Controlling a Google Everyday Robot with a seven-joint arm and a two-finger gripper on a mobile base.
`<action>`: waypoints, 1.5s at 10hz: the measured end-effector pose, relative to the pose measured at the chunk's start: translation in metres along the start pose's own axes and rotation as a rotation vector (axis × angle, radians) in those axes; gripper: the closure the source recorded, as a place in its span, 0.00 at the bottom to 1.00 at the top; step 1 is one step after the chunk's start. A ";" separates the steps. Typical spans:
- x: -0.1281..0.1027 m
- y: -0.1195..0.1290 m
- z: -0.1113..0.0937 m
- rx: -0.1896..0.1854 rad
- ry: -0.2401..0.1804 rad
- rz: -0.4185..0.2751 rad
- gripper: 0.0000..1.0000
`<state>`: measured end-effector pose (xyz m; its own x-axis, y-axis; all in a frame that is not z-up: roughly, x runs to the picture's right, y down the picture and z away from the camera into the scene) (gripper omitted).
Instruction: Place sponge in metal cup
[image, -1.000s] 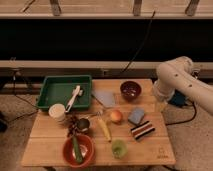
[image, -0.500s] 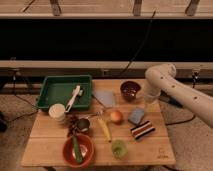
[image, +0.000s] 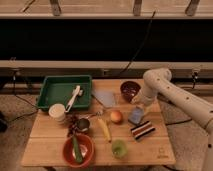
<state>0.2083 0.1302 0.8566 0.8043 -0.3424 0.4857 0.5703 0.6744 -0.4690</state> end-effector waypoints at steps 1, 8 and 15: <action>-0.001 0.001 0.008 -0.013 -0.011 -0.022 0.35; -0.005 0.015 0.042 -0.080 -0.005 -0.098 0.57; -0.016 0.001 -0.017 -0.068 0.043 -0.021 1.00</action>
<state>0.1995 0.1253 0.8357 0.7975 -0.3846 0.4649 0.5961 0.6210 -0.5089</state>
